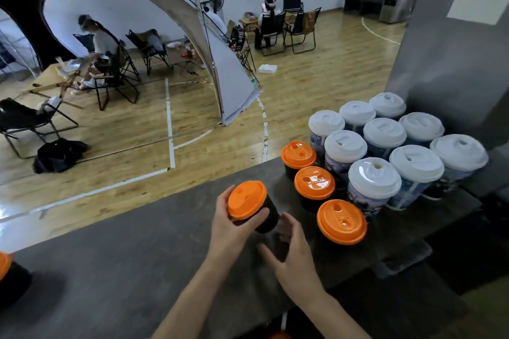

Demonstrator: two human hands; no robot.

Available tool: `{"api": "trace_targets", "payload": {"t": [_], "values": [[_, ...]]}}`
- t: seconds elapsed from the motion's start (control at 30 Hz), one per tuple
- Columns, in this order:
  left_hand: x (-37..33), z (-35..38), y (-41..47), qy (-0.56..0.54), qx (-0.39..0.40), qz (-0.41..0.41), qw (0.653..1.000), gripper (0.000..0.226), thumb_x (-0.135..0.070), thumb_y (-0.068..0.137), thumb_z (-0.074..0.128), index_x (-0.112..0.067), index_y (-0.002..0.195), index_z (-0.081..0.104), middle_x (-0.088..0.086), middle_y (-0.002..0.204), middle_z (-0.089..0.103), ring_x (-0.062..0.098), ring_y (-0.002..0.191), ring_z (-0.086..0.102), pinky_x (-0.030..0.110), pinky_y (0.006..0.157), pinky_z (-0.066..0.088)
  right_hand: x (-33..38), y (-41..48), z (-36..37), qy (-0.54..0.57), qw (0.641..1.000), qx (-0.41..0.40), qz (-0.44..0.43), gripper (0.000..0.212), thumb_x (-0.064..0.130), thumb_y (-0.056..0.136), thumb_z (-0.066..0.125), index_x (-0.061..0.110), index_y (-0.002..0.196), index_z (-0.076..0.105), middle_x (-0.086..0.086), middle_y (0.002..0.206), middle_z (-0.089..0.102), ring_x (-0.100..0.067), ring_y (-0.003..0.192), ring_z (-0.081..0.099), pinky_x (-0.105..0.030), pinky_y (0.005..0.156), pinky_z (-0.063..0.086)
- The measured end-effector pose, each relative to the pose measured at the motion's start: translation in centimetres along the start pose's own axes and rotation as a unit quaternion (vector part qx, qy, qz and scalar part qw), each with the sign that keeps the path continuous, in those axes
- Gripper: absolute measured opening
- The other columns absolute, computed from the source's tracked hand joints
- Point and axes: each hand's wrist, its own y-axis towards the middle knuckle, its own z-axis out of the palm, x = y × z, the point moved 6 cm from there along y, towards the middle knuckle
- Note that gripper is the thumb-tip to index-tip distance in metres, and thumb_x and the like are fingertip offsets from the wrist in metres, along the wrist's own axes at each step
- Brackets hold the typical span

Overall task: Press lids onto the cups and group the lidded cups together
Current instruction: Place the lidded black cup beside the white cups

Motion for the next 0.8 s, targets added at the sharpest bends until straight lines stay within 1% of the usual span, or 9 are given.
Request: {"api": "trace_targets", "payload": {"t": [0.13, 0.23, 0.3, 0.4, 0.53, 0.57, 0.67, 0.73, 0.8], "values": [[-0.2, 2.0, 4.9, 0.086, -0.005, 0.081, 0.993, 0.098, -0.035, 0.064, 0.097, -0.026, 0.144, 0.04, -0.011, 0.135, 0.052, 0.006, 0.125, 0.051, 0.027, 0.108, 0.042, -0.6, 0.2, -0.3, -0.039, 0.999, -0.024, -0.019, 0.043, 0.014, 0.096, 0.064, 0.043, 0.123, 0.047, 0.027, 0.121, 0.056, 0.006, 0.119, 0.054, -0.015, 0.1, 0.045], [0.0, 3.5, 7.5, 0.105, -0.009, 0.113, 0.988, 0.092, -0.033, 0.066, 0.097, -0.034, 0.137, 0.039, -0.019, 0.127, 0.052, -0.007, 0.115, 0.052, 0.01, 0.103, 0.036, -0.8, 0.4, -0.4, -0.038, 0.998, -0.045, -0.02, 0.039, 0.008, 0.096, 0.062, 0.039, 0.118, 0.052, 0.022, 0.116, 0.06, 0.002, 0.113, 0.058, -0.015, 0.095, 0.047], [0.4, 4.3, 8.8, 0.112, -0.012, 0.128, 0.985, 0.09, -0.033, 0.067, 0.097, -0.037, 0.134, 0.037, -0.018, 0.126, 0.052, -0.006, 0.112, 0.051, 0.005, 0.1, 0.033, -1.1, 0.6, -0.5, -0.026, 0.998, -0.057, -0.009, 0.04, 0.005, 0.095, 0.061, 0.04, 0.113, 0.054, 0.021, 0.113, 0.062, 0.001, 0.11, 0.06, -0.015, 0.091, 0.049], [1.4, 5.1, 10.0, 0.103, -0.014, 0.13, 0.986, 0.09, -0.034, 0.069, 0.096, -0.039, 0.136, 0.036, -0.013, 0.132, 0.054, 0.003, 0.122, 0.052, 0.018, 0.105, 0.041, -1.4, 0.8, -0.3, -0.032, 0.998, -0.05, -0.007, 0.039, 0.003, 0.095, 0.06, 0.039, 0.11, 0.056, 0.02, 0.109, 0.063, -0.001, 0.106, 0.062, -0.015, 0.088, 0.049], [3.1, 5.7, 10.6, 0.108, -0.021, 0.117, 0.987, 0.086, -0.028, 0.07, 0.095, -0.029, 0.136, 0.04, -0.012, 0.128, 0.056, -0.001, 0.118, 0.051, -0.002, 0.094, 0.032, -1.5, 0.8, 0.0, -0.05, 0.997, -0.049, -0.021, 0.037, 0.0, 0.094, 0.059, 0.033, 0.11, 0.058, 0.018, 0.108, 0.063, -0.003, 0.105, 0.062, -0.014, 0.087, 0.048], [3.5, 5.7, 10.8, 0.113, -0.022, 0.112, 0.987, 0.085, -0.027, 0.07, 0.096, -0.026, 0.136, 0.042, -0.012, 0.128, 0.056, -0.002, 0.118, 0.05, -0.003, 0.093, 0.031, -1.5, 0.8, 0.0, -0.053, 0.997, -0.047, -0.022, 0.036, 0.0, 0.094, 0.059, 0.032, 0.11, 0.058, 0.018, 0.108, 0.063, -0.003, 0.105, 0.062, -0.014, 0.088, 0.048], [4.2, 5.4, 10.6, 0.11, -0.015, 0.094, 0.989, 0.098, -0.026, 0.067, 0.098, -0.02, 0.145, 0.039, -0.007, 0.141, 0.052, 0.002, 0.125, 0.05, 0.011, 0.102, 0.038, -1.6, 0.9, -0.1, -0.059, 0.997, -0.038, -0.018, 0.032, 0.004, 0.095, 0.059, 0.032, 0.11, 0.058, 0.019, 0.108, 0.062, -0.002, 0.107, 0.061, -0.014, 0.09, 0.047], [4.7, 4.6, 9.6, 0.102, -0.014, 0.069, 0.992, 0.109, -0.023, 0.068, 0.097, -0.015, 0.154, 0.031, -0.003, 0.151, 0.042, 0.006, 0.13, 0.048, 0.004, 0.101, 0.037, -1.6, 0.9, -0.1, -0.066, 0.997, -0.036, -0.02, 0.03, 0.005, 0.096, 0.059, 0.032, 0.109, 0.058, 0.019, 0.107, 0.062, -0.002, 0.107, 0.061, -0.016, 0.09, 0.048], [5.3, 3.5, 7.7, 0.103, -0.017, 0.049, 0.993, 0.103, -0.019, 0.076, 0.092, -0.016, 0.157, 0.028, -0.002, 0.156, 0.037, 0.006, 0.133, 0.046, 0.0, 0.097, 0.036, -1.5, 0.8, -0.1, -0.069, 0.997, -0.038, -0.022, 0.03, 0.005, 0.095, 0.06, 0.031, 0.109, 0.059, 0.019, 0.106, 0.062, -0.003, 0.106, 0.061, -0.018, 0.09, 0.049]]}}
